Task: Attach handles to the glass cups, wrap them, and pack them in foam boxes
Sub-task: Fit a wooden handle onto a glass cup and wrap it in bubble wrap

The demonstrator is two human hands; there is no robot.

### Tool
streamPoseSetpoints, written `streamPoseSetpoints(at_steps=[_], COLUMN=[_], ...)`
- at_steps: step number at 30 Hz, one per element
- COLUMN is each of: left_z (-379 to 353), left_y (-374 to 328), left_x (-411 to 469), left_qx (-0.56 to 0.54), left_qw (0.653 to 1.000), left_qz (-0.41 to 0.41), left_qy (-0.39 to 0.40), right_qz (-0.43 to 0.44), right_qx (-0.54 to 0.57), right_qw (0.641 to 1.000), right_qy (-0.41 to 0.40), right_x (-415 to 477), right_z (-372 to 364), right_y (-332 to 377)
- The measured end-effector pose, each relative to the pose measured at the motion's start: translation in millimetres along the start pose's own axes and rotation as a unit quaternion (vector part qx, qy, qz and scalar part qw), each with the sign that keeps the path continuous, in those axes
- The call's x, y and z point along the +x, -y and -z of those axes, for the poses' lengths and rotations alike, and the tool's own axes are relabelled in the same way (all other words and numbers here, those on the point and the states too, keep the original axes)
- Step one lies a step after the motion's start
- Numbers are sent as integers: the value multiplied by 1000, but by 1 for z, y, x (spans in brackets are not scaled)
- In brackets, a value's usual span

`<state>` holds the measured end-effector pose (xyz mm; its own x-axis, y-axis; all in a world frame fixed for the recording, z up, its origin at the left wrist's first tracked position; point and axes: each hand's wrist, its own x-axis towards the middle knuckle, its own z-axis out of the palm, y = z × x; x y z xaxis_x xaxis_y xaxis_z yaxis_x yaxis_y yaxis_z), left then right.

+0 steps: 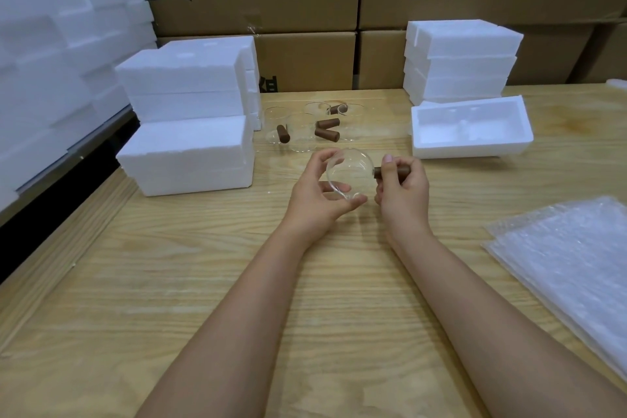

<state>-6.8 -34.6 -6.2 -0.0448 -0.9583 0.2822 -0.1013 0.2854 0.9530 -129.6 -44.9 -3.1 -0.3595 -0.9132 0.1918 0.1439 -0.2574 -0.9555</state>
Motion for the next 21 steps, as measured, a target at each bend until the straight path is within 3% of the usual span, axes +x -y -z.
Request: streamPoseSetpoints(at_steps=[6,13,21], left_z=[-1,-2,-5], left_y=[0,0,-4], left_x=[0,-1,-5], left_qx=[2,34,43], left_qw=[1000,999,999], left_qz=[1,4,-16], left_qy=[-5,1,-4], right_qz=[13,17,-61], right_qx=[-13,-108,-111], right_qw=[1000,994,992], right_qy=[-11,-12,-14], right_x=[0,-1,-2], right_z=[2,-1,-5], right_y=[3,-1,5])
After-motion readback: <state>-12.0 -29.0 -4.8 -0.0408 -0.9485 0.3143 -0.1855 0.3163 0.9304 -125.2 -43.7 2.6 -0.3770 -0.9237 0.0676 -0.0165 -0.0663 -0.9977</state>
